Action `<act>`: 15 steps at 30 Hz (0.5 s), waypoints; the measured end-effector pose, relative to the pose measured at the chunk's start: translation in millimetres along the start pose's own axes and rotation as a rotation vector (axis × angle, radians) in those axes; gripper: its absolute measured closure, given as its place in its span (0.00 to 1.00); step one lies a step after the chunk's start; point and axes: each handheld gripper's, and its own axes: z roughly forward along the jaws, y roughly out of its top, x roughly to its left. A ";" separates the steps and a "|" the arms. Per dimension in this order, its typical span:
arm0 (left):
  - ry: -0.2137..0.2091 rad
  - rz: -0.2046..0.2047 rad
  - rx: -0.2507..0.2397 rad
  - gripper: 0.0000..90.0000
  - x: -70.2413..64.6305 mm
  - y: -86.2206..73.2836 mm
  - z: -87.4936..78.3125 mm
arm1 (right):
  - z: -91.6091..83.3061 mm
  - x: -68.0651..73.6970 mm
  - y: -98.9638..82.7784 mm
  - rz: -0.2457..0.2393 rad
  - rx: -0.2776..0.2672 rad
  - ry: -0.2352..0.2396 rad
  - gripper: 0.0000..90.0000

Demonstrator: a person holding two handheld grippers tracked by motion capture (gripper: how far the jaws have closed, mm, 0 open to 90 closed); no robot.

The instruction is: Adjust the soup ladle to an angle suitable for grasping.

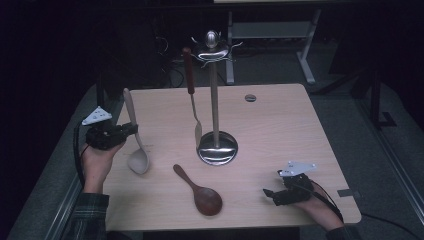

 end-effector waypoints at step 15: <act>-0.102 0.045 -0.091 0.85 -36.8 30.3 -21.8 | 0.8 0.3 0.4 -0.003 0.003 -0.003 0.16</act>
